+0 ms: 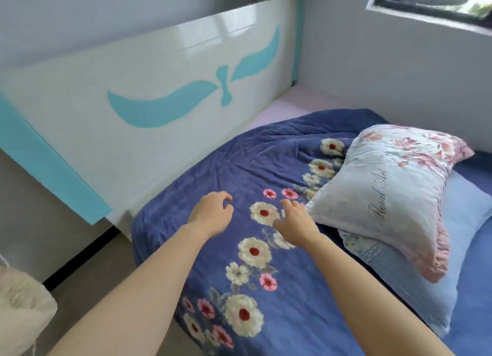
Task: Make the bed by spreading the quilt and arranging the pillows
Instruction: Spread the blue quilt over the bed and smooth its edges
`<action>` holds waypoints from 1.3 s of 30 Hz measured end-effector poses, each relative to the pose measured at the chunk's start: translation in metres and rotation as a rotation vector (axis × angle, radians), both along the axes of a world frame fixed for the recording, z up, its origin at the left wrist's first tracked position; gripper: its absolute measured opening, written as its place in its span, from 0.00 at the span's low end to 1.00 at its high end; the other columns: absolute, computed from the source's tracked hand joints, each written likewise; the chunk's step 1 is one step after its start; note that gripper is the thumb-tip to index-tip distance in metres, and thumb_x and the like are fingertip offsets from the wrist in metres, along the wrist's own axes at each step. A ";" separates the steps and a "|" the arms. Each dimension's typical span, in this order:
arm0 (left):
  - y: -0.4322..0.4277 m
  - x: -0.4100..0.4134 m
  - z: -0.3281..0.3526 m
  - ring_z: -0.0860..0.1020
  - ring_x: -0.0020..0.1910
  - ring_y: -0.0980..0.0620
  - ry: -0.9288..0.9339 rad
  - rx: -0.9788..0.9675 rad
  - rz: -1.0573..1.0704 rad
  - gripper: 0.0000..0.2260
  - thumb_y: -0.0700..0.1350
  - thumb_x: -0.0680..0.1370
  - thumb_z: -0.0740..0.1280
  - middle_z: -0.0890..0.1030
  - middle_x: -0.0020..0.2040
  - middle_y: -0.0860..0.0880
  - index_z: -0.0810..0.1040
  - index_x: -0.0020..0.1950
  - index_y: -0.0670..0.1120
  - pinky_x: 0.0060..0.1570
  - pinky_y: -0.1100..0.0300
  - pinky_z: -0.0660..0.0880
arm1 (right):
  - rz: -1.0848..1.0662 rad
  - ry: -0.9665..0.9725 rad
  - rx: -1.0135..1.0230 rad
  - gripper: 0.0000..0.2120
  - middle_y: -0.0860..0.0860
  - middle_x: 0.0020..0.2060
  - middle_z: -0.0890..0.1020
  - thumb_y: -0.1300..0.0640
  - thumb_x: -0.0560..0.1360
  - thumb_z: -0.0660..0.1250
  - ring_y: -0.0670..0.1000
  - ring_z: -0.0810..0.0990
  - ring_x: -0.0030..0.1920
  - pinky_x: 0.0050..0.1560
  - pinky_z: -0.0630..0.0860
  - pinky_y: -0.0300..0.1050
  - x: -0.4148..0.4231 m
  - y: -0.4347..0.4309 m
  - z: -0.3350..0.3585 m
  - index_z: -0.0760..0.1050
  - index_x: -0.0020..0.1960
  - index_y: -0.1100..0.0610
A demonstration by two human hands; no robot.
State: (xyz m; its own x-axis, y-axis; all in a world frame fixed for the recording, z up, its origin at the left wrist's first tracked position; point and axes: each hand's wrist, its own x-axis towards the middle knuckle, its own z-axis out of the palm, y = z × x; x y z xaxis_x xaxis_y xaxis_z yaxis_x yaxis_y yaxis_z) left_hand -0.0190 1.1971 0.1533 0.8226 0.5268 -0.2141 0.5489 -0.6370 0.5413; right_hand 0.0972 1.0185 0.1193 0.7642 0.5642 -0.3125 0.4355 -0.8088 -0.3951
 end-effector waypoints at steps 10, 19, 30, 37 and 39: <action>0.055 0.190 0.031 0.73 0.63 0.47 -0.024 0.011 -0.268 0.17 0.46 0.80 0.58 0.71 0.69 0.48 0.72 0.67 0.49 0.54 0.54 0.73 | -0.237 -0.049 0.009 0.26 0.59 0.67 0.70 0.53 0.76 0.64 0.61 0.67 0.67 0.65 0.67 0.53 0.144 0.035 0.056 0.63 0.72 0.59; 0.108 0.333 0.032 0.75 0.61 0.46 -0.013 0.047 -0.402 0.17 0.46 0.77 0.58 0.74 0.67 0.47 0.74 0.66 0.49 0.55 0.52 0.75 | -0.413 -0.056 0.059 0.26 0.58 0.67 0.70 0.55 0.75 0.60 0.60 0.67 0.67 0.65 0.68 0.56 0.251 0.078 0.074 0.62 0.72 0.59; 0.179 0.608 -0.147 0.59 0.74 0.48 0.157 -0.010 -0.563 0.19 0.46 0.81 0.56 0.61 0.76 0.47 0.67 0.72 0.47 0.66 0.51 0.67 | -0.593 0.068 -0.109 0.24 0.54 0.65 0.70 0.51 0.78 0.60 0.56 0.67 0.66 0.63 0.68 0.51 0.478 0.148 -0.082 0.62 0.71 0.58; 0.243 0.741 -0.308 0.44 0.78 0.47 0.190 -0.065 -0.474 0.37 0.60 0.79 0.59 0.45 0.80 0.45 0.47 0.79 0.45 0.75 0.51 0.48 | -0.546 0.000 -0.219 0.29 0.52 0.75 0.61 0.47 0.81 0.55 0.54 0.60 0.74 0.69 0.63 0.49 0.602 0.179 -0.210 0.51 0.78 0.55; 0.254 0.765 -0.350 0.40 0.78 0.46 0.234 -0.022 -0.459 0.43 0.67 0.75 0.58 0.41 0.79 0.45 0.43 0.79 0.45 0.76 0.49 0.45 | -0.525 -0.014 -0.236 0.31 0.50 0.78 0.53 0.44 0.81 0.53 0.52 0.51 0.78 0.73 0.58 0.49 0.629 0.182 -0.245 0.47 0.79 0.53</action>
